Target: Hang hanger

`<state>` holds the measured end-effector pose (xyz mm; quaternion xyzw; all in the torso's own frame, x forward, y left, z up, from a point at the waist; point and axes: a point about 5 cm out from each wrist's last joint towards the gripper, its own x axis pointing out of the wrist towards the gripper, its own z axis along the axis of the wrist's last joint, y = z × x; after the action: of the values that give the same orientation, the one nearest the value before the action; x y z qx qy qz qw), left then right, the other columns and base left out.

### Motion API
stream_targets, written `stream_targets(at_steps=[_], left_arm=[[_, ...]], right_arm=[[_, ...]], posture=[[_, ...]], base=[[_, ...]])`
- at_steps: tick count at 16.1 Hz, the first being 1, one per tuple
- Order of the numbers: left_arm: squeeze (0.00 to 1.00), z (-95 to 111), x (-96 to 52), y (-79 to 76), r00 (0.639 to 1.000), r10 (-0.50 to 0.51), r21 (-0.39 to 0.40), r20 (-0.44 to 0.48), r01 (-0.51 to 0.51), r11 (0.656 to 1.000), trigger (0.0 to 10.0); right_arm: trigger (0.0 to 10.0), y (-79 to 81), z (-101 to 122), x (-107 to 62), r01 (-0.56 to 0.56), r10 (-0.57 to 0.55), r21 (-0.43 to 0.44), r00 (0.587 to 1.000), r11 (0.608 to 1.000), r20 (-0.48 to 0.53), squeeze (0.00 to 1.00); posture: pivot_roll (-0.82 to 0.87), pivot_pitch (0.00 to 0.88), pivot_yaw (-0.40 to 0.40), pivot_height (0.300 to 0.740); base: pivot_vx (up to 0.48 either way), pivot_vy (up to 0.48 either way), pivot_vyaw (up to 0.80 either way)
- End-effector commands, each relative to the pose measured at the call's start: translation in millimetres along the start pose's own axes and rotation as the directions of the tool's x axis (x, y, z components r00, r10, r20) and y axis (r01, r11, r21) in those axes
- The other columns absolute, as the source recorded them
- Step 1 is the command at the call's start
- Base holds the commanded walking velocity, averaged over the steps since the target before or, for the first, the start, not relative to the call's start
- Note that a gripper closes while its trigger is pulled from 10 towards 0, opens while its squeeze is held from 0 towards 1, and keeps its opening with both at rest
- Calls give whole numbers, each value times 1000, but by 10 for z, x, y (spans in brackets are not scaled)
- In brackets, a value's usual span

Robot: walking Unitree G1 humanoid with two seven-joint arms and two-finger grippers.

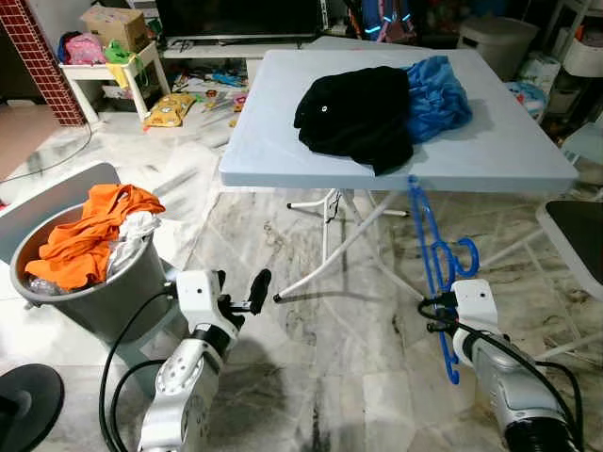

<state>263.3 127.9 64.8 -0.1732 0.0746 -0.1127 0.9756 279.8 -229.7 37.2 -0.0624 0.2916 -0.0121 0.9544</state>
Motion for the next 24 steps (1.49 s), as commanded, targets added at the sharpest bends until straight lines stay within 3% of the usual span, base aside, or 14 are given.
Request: stream_targets(at_steps=[1,11,24], left_arm=[[0,35,53,-16,1000,6,-32,3,-6,999,10000],[0,28,81,-20,1000,0,-77,-14,-1,997,10000],[0,17,109,-34,999,-14,-78,-32,12,997,10000]], right_arm=[[10000,-21,72,-16,26,-27,22,1000,999,13,0],[10000,-13,211,-45,67,-67,52,998,996,15,0],[10000,-36,223,-50,85,-86,59,996,995,13,0]], posture=[[-206,0,37,740],[-204,0,27,740],[-213,0,30,740]], base=[[0,0,-763],[0,0,-767],[0,233,-769]])
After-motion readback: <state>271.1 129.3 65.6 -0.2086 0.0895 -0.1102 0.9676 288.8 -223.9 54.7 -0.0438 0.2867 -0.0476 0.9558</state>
